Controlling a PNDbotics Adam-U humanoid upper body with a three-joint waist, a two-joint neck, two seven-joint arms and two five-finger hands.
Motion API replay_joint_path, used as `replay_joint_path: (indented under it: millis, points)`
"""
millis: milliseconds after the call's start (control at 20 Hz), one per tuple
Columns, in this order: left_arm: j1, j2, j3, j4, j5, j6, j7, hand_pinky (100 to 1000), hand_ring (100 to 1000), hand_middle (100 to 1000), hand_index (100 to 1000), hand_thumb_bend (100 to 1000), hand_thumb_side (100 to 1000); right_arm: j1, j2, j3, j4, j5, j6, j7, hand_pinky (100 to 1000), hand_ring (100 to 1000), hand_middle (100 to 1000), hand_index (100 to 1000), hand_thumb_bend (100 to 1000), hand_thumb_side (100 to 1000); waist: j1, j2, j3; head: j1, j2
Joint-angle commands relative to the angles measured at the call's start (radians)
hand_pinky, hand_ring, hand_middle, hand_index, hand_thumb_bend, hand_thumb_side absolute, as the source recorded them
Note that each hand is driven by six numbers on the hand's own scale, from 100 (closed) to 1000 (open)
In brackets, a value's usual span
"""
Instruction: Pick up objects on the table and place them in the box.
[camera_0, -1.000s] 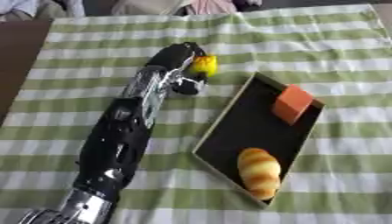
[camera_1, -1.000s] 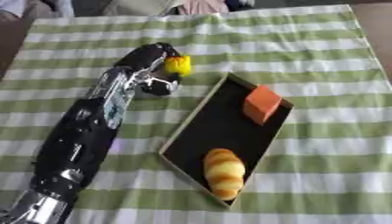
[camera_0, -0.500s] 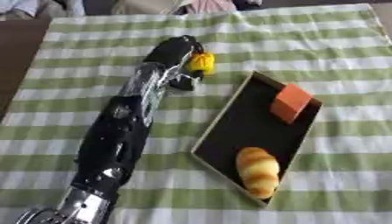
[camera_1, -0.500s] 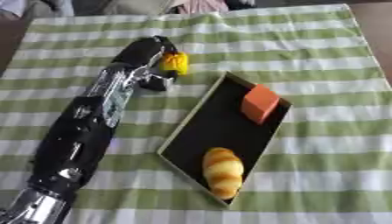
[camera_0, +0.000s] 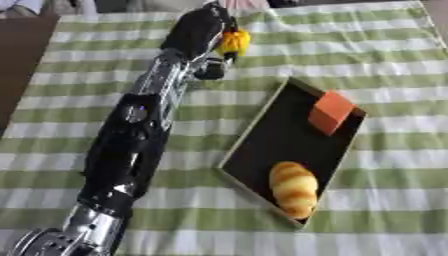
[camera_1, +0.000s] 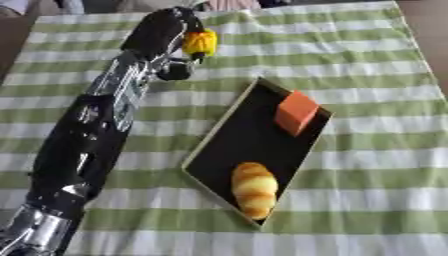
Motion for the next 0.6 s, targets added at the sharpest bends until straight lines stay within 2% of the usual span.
replay_joint_path:
  millis: [50,300,600]
  points:
    - [-0.001,0.009,-0.04,-0.059,0.048,-0.045,-0.019,481,667,581,658,113,100,0.009,-0.047,-0.022,-0.015,0.0,-0.01,-0.007,949,821,538,785,100,483,-0.004,-0.032,0.006,-0.013,0.016]
    - [0.048,-0.009,-0.12,-0.156,0.17,-0.13,-0.1,485,669,586,666,100,100,0.038,-0.067,-0.03,-0.015,0.014,-0.018,-0.024,947,822,539,785,100,470,0.004,-0.05,0.031,-0.038,0.04]
    - [0.113,-0.031,-0.203,-0.283,0.298,-0.19,-0.183,490,669,587,673,100,100,0.057,-0.091,-0.034,-0.015,0.023,-0.023,-0.039,946,822,541,785,100,470,0.009,-0.07,0.059,-0.068,0.054]
